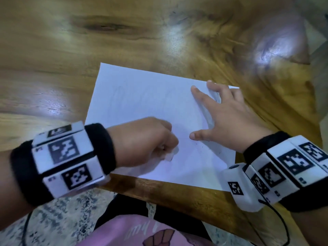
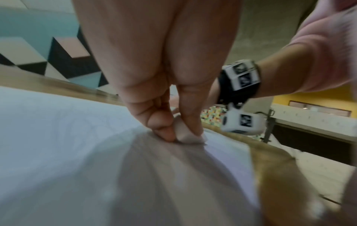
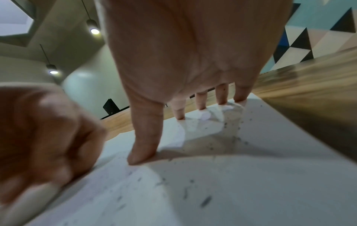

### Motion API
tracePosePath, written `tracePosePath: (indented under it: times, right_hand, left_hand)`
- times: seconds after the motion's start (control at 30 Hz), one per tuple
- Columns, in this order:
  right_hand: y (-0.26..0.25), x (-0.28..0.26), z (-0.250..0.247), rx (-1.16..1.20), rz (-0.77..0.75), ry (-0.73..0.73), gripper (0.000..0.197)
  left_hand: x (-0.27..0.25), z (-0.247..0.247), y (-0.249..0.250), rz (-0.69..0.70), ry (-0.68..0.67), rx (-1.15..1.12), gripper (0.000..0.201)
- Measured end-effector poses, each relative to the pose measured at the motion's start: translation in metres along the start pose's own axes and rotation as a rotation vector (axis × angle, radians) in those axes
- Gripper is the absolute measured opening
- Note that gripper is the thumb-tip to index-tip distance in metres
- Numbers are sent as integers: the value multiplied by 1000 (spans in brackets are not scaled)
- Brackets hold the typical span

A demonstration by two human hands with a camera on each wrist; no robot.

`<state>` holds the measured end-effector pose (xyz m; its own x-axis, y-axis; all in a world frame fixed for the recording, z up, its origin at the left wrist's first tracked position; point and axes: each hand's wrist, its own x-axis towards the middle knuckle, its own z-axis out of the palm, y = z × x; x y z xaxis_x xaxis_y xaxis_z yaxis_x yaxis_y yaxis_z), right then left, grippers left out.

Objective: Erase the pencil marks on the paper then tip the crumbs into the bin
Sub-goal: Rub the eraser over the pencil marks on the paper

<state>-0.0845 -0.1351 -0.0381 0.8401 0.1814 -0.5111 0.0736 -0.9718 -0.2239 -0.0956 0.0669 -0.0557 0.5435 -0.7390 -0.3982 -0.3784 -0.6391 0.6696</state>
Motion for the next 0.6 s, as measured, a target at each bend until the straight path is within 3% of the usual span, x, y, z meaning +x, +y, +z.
tracePosePath:
  times: [0.07, 0.23, 0.33, 0.47, 0.53, 0.6]
  right_hand:
    - [-1, 0, 0, -7, -1, 1, 103]
    - [-1, 1, 0, -15, 6, -4, 103]
    - [-1, 1, 0, -5, 7, 0, 103]
    - [-1, 1, 0, 1, 11, -6, 103]
    - [-1, 1, 1, -4, 8, -1, 104]
    - [-2, 1, 1, -14, 9, 0, 104]
  left_hand:
    - [-1, 2, -1, 26, -23, 45, 3]
    - [47, -32, 9, 28, 242, 180, 10]
    - [39, -22, 8, 42, 184, 150, 8]
    - [-1, 6, 3, 69, -49, 87, 10]
    - [2, -3, 2, 8, -36, 6, 10]
    - [24, -17, 0, 9, 143, 96, 12]
